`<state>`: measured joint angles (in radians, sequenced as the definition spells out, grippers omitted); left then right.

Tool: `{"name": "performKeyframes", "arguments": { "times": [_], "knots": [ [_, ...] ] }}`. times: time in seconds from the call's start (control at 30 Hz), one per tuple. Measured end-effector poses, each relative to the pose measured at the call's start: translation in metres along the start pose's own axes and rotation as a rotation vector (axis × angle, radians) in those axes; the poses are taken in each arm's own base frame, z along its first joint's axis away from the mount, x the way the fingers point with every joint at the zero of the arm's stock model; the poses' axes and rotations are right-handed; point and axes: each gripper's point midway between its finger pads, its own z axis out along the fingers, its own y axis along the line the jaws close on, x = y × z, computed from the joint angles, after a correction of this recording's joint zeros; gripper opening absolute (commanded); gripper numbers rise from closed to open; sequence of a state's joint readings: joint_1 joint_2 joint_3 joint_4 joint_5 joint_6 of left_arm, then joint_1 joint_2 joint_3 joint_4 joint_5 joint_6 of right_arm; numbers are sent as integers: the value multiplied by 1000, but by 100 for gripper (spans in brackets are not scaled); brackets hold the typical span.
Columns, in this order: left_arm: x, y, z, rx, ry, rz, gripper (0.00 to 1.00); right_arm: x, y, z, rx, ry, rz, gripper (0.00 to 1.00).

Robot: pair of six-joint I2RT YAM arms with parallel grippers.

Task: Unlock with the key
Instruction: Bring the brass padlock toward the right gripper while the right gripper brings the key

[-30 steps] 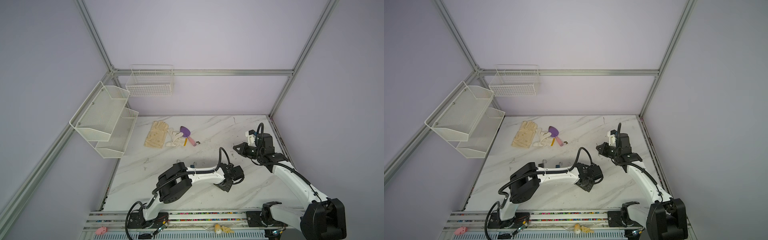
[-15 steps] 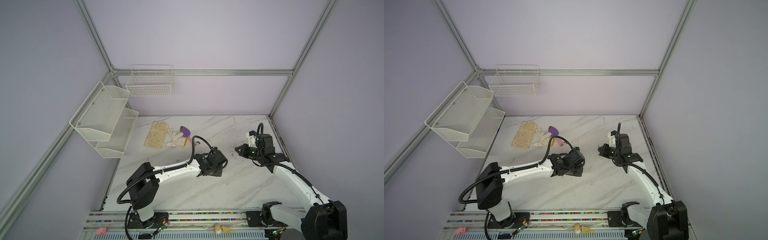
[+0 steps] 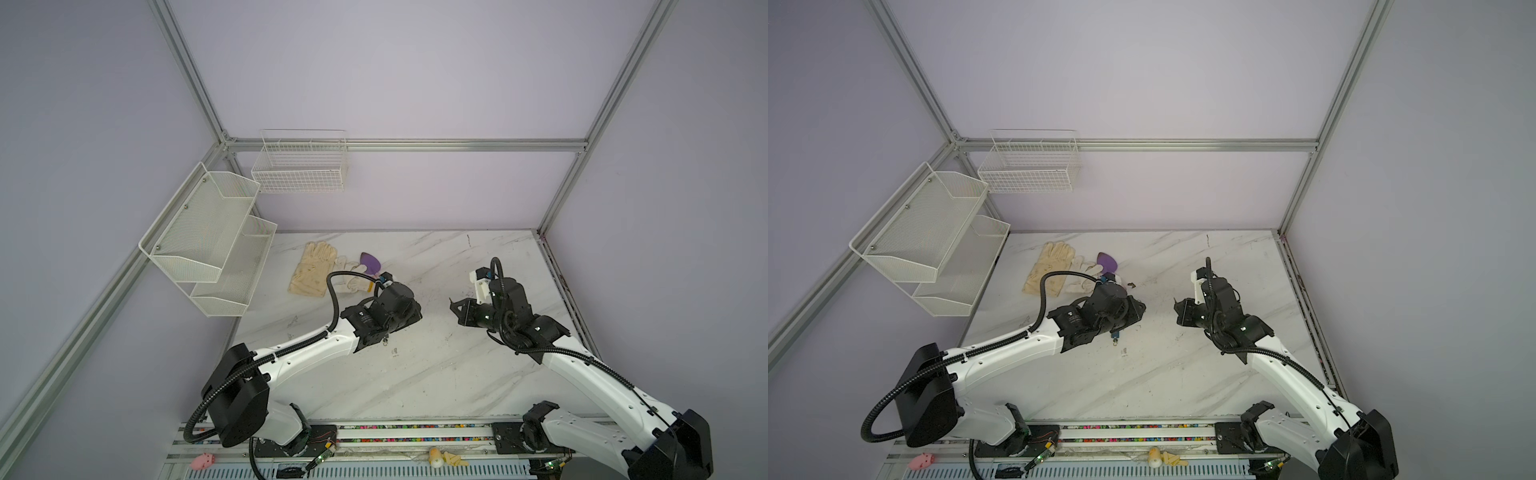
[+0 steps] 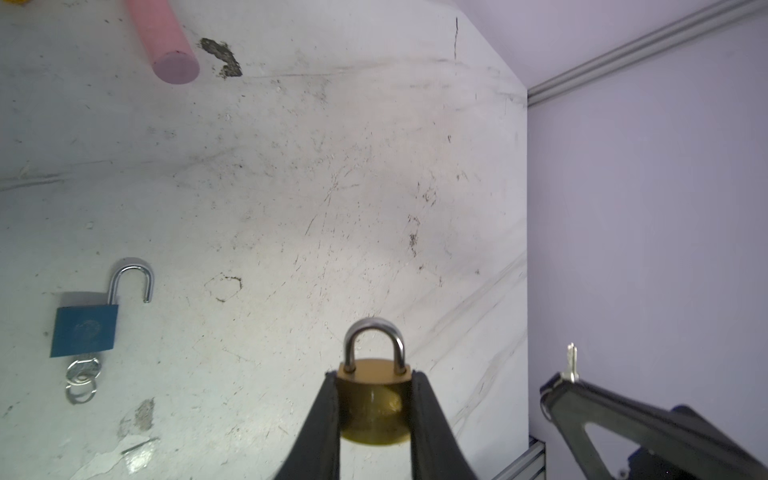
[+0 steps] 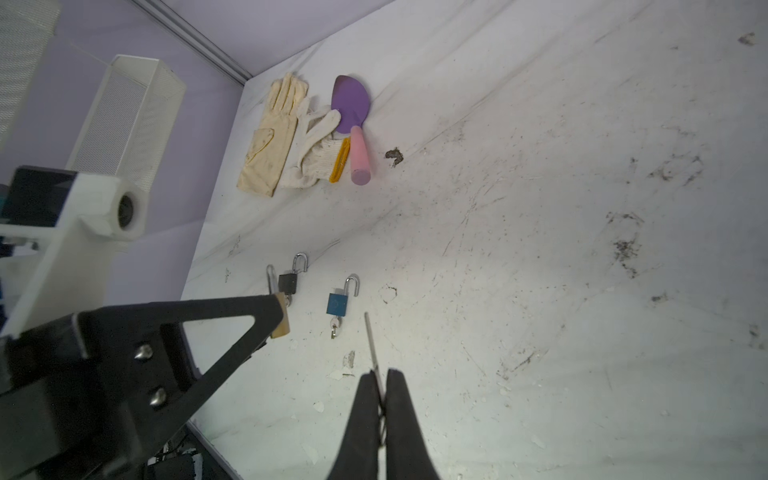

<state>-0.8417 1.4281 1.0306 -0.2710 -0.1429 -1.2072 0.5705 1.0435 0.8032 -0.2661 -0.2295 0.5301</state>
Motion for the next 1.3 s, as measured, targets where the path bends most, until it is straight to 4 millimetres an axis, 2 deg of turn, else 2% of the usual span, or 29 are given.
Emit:
{"name": "performKeyframes", "arguments": {
  "times": [0.13,0.3,0.53,0.87,1.3],
  "knots": [
    [-12,1,-6,26,-37,-105,4,17,21,6,-44,12,-8,0],
    [-19,-1,-13,56,-67,-192,4,41,33,24,-55,55,-13,0],
    [-23,2,-14,51,-88,-244,4,59,50,50,-73,83,-38,0],
    [-23,4,-14,39,-91,-250,4,45,64,59,-108,28,-42,0],
    [-26,7,-18,29,-107,-242,4,36,69,65,-102,7,-54,0]
  ]
}}
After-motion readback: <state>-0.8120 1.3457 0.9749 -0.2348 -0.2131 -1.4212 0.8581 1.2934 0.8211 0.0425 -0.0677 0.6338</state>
